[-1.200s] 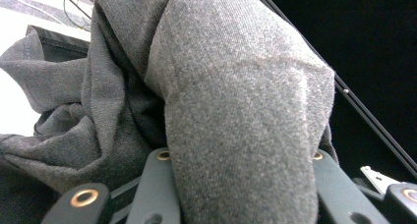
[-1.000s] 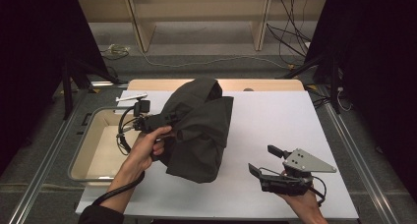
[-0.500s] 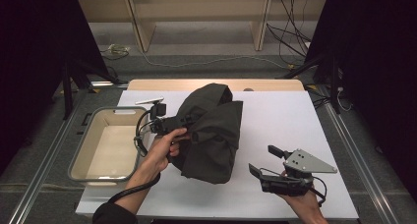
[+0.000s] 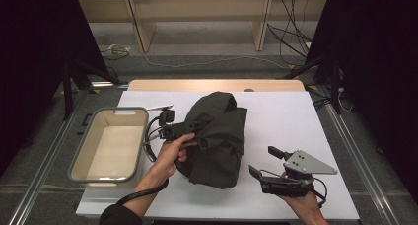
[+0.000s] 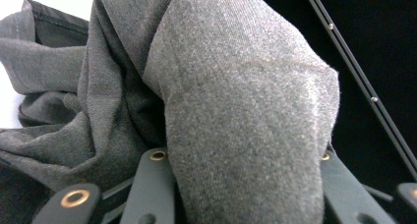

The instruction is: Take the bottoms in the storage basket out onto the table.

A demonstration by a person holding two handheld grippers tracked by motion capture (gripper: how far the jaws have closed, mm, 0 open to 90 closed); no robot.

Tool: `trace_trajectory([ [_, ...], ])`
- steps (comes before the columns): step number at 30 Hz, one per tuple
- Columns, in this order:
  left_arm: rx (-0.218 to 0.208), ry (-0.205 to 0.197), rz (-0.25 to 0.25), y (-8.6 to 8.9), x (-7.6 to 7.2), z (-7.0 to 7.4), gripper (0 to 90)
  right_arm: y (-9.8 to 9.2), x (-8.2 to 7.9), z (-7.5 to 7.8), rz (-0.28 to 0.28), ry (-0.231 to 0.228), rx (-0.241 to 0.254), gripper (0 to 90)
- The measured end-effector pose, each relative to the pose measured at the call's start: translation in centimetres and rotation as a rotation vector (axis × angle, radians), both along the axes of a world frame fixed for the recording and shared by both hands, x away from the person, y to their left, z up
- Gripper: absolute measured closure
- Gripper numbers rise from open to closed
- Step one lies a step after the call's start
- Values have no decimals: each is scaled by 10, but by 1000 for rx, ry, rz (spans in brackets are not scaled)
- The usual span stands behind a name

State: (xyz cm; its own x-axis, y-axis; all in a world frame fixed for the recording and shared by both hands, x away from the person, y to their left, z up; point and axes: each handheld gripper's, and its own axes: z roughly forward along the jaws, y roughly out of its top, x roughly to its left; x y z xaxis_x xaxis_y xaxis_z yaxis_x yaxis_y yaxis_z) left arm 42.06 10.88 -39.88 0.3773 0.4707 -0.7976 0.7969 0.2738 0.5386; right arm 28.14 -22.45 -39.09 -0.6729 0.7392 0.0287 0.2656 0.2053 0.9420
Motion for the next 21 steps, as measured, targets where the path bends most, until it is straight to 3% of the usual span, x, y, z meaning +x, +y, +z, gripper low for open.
trace_trajectory([
  [2, 1, 3, -1, -2, 0, -1, 624, 0, 0, 0, 0, 1, -1, 178],
  [8, 65, 16, -31, -15, -2, -9, 570, 1, 0, -1, -2, 4, -6, 178],
  [11, 76, 25, -35, -20, -3, -13, 555, 0, 0, 0, 0, 5, -6, 179],
  [17, 92, 35, -61, -26, -2, -17, 465, 0, 0, -1, -1, 4, -3, 180],
  [21, 134, 30, -94, -31, -2, -17, 378, 0, 0, 0, 0, 2, -5, 180],
])
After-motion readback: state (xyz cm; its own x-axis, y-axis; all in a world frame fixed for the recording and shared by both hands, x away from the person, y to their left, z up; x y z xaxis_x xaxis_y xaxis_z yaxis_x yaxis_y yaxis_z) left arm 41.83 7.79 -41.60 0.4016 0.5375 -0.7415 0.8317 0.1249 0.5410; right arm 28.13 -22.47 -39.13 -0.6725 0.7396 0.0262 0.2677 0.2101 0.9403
